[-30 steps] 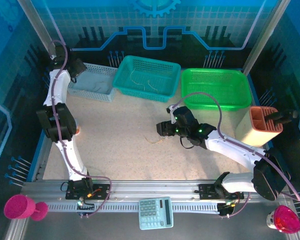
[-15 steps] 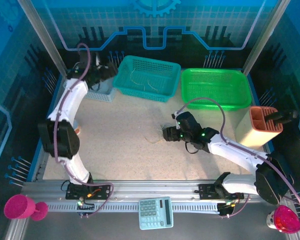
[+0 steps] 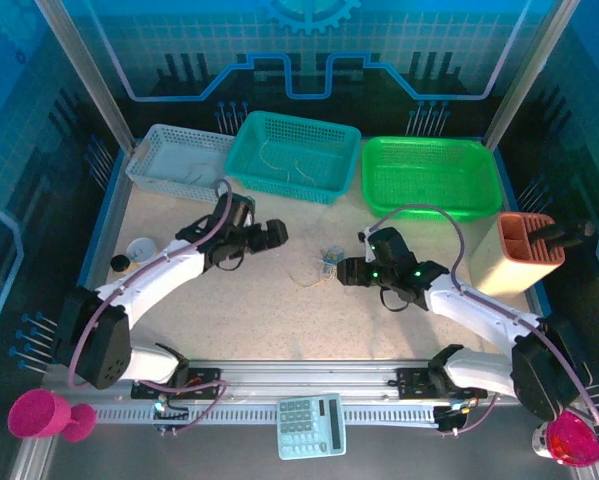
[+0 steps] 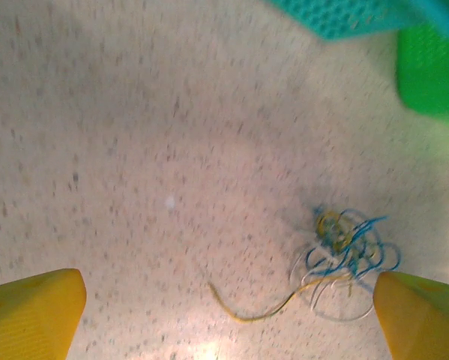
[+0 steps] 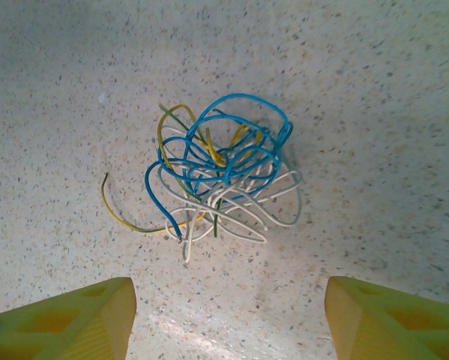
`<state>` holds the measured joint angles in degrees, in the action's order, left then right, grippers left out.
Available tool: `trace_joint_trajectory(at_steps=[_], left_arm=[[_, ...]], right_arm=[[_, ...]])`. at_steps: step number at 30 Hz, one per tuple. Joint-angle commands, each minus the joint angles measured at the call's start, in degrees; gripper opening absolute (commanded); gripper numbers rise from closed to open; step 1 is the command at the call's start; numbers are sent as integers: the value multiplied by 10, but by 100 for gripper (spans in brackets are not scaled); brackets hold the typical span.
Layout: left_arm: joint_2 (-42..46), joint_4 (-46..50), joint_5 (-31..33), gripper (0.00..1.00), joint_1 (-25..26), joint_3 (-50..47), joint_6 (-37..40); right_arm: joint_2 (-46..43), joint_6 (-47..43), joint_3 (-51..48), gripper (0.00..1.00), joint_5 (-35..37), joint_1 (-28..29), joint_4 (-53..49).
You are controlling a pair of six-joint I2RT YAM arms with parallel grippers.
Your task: Untangle the cables
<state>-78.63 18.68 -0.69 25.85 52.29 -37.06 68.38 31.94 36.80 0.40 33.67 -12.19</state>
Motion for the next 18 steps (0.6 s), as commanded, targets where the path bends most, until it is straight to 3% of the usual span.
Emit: trace_joint_trajectory(at_steps=[1, 8, 18], left_arm=[[27, -17, 50, 99, -1, 2, -29], [59, 49, 105, 99, -26, 103, 48], [-34, 33, 67, 99, -255, 158, -16]], right_arm=[[24, -3, 27, 68, -36, -1, 12], [43, -12, 45, 69, -23, 13, 13], [47, -18, 55, 69, -21, 15, 17]])
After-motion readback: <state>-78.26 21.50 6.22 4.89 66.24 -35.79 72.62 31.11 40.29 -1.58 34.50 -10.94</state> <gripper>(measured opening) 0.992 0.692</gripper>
